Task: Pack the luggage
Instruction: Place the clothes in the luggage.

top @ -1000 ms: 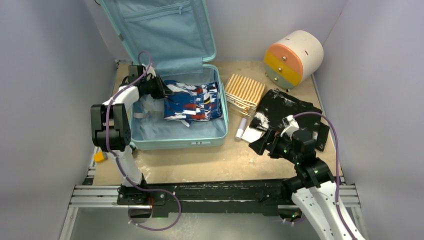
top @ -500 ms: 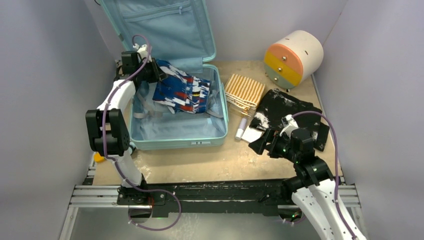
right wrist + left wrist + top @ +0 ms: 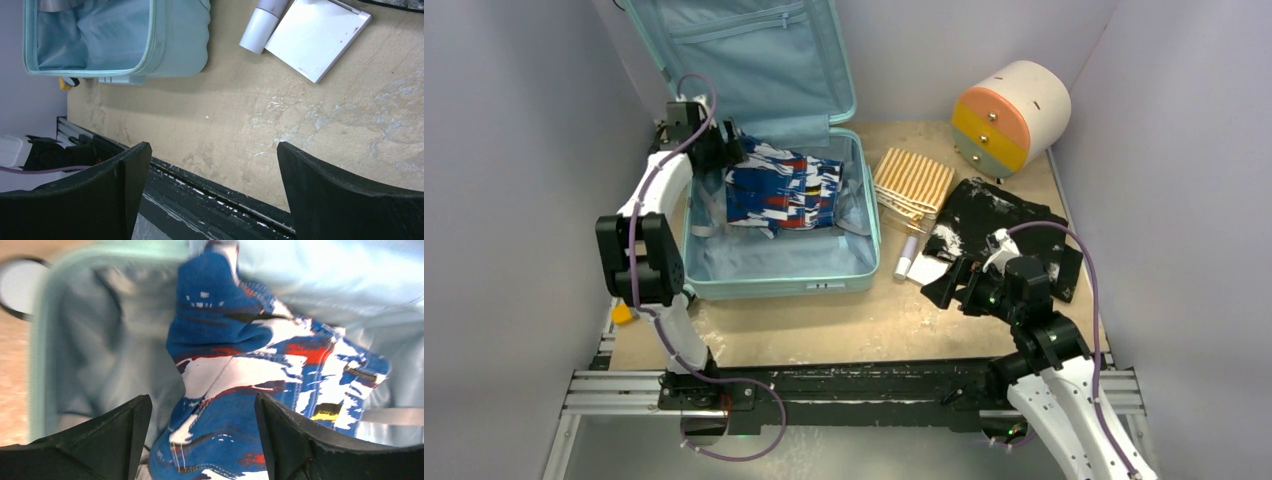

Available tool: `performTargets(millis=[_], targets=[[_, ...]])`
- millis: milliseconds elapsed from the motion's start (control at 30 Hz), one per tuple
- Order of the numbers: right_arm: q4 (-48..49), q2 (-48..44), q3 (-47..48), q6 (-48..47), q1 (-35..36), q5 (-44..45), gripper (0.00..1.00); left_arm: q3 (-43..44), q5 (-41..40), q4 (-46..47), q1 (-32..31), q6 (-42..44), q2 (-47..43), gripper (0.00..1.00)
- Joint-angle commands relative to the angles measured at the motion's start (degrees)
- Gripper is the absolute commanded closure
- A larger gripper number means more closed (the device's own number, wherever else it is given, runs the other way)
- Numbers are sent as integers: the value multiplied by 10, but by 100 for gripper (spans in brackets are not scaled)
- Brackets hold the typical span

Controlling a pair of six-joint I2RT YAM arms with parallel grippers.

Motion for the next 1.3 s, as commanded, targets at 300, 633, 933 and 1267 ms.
performTargets(millis=[300,633,933,1267], targets=[[49,24,21,10,2,-24,2,-51,23,179,-84,0,-124,38],[28,6,21,9,2,-15,2,-134,-55,297,-64,-63,-59,59],[27,-5,13,11,2,-18,2,-158,-127,196,-63,-92,10,62],[24,-12,20,8,2,-10,2,-184,-124,200,-57,-104,-80,58]])
